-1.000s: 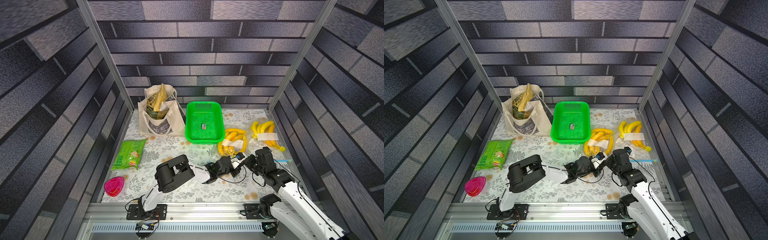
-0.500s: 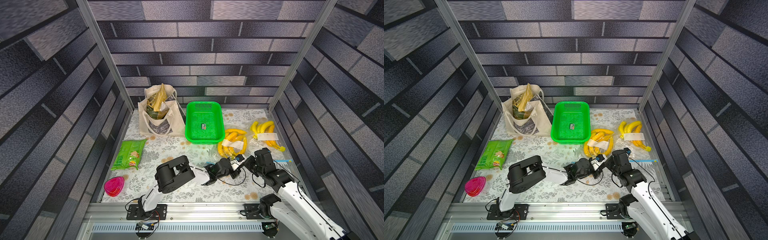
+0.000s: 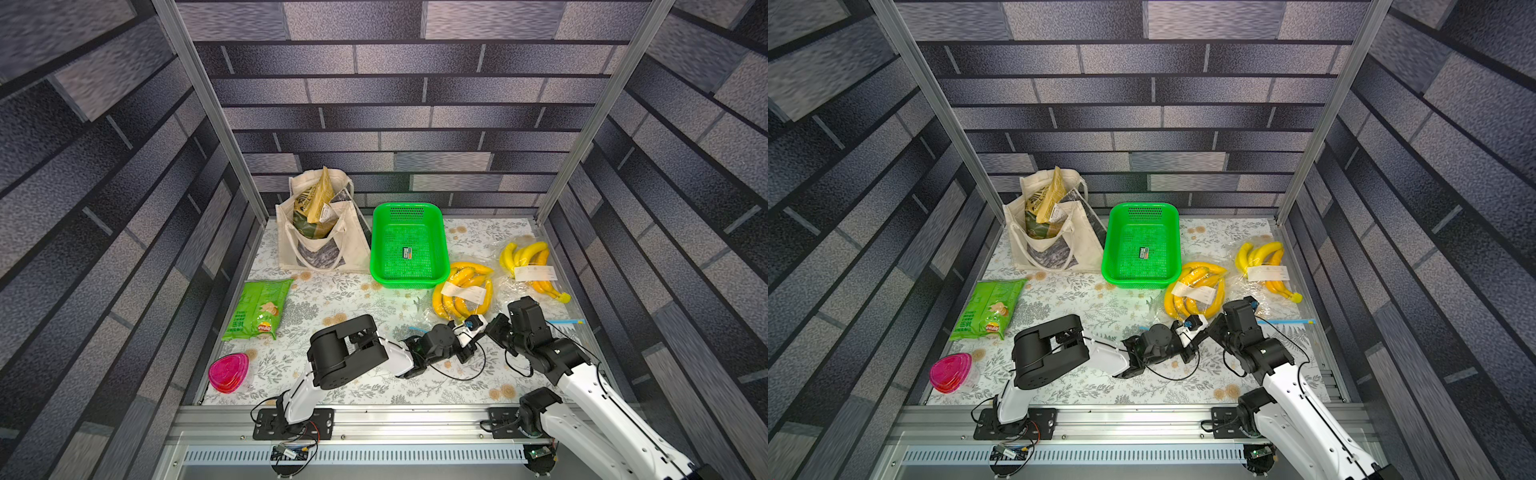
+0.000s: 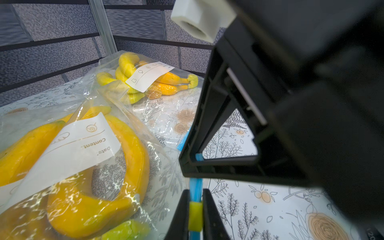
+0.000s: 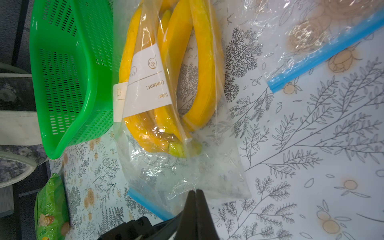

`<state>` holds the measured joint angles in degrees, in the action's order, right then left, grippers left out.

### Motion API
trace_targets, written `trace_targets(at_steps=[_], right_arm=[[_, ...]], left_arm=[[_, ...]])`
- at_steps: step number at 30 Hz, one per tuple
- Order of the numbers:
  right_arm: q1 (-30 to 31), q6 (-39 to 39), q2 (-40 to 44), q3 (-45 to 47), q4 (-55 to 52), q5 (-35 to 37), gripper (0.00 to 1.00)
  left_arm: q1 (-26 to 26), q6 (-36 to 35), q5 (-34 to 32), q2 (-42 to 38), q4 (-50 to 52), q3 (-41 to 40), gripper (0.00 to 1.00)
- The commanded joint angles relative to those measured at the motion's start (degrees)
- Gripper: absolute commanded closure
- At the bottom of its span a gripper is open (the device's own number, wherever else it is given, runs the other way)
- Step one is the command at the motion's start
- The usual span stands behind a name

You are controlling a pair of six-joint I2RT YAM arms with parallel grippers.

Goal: Open the zip-top bag and take out the banana
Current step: Unzip the zipper on the zipper food storage bag.

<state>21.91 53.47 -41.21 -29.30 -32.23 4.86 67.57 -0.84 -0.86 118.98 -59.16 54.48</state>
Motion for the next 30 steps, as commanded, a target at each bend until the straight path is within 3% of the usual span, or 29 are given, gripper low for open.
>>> trace_targets(at_steps=[1,30], right_arm=[[-1.7,-0.96,0.96,-2.18,-1.82,16.65,1.0],[-3.26,-4.64,0.22,-4.14,-2.88,21.19,1.0]], left_arm=[[-0.69,-1.14,-4.37,-0.59,8.62,-3.5,0.9],[-0.42,-2.85,-7.71,-3.28,11.47,-10.61,0.79]])
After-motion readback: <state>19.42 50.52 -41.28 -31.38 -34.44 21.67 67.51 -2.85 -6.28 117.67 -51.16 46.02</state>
